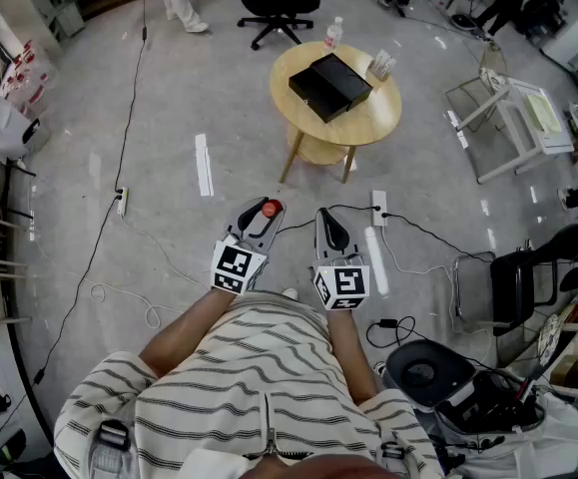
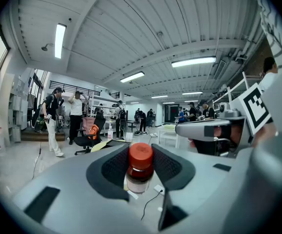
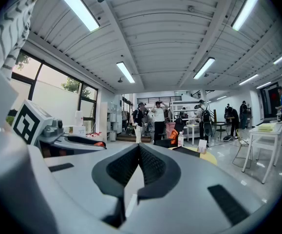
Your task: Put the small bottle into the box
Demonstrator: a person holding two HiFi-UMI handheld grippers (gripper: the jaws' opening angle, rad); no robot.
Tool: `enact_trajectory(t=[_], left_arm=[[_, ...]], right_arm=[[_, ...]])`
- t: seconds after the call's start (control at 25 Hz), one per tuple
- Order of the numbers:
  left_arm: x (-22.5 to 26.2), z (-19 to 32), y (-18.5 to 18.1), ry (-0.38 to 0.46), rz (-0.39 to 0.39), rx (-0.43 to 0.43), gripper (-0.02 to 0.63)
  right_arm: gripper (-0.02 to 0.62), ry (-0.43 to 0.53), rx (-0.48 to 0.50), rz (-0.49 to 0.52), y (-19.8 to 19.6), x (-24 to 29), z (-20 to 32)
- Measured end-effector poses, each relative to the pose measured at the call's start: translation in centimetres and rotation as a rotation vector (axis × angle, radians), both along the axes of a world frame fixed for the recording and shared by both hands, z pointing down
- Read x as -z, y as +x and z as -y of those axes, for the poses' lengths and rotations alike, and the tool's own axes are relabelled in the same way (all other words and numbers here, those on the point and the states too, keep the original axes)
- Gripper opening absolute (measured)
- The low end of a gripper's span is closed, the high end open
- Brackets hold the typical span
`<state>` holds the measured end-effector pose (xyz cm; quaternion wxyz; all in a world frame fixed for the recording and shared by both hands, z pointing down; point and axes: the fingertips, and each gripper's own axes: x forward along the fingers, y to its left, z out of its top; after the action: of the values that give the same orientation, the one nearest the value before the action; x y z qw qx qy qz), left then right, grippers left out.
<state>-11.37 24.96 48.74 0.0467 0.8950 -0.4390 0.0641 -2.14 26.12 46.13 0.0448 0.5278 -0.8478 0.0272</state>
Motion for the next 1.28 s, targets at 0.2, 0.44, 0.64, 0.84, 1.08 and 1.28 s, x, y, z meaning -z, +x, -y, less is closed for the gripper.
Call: enact_trajectory(t=[0.2,0.44,0.64,0.84,1.08,1.28], left_arm=[[0.4,-0.1,-0.6,0.004,-0.001,0.004,0.153],[0.8,-0.3,-0.3,0.014,-0.001,-0.001,0.153],[0.5,-0.8,0.5,0.013,0.007,-0.003,0.153],[0.4,-0.6,1.7,0.01,0.016,-0.003,0.153],[0.9,0.0,4.0,0.011,-0.002,0.001,0.153],[1.2,-0.3,6.3,0.022,-0.024,0.014,0.153]], right_arm=[[0.009,0.007,-0.007,0.005,-0.4,0.1,0.0],[0.009,0.006,0.0,0.011,-0.5,0.2,-0.1],[0.009,0.009,0.012,0.016,-0.1,0.1,-0.4],[0.009,0.008,0.018,0.027,0.9,0.1,-0.1],[0.009,0.03,0.04,0.034,2.6,0.6,0.2],[0.009,0.043,0.043,0.052,4.8,0.6,-0.3]])
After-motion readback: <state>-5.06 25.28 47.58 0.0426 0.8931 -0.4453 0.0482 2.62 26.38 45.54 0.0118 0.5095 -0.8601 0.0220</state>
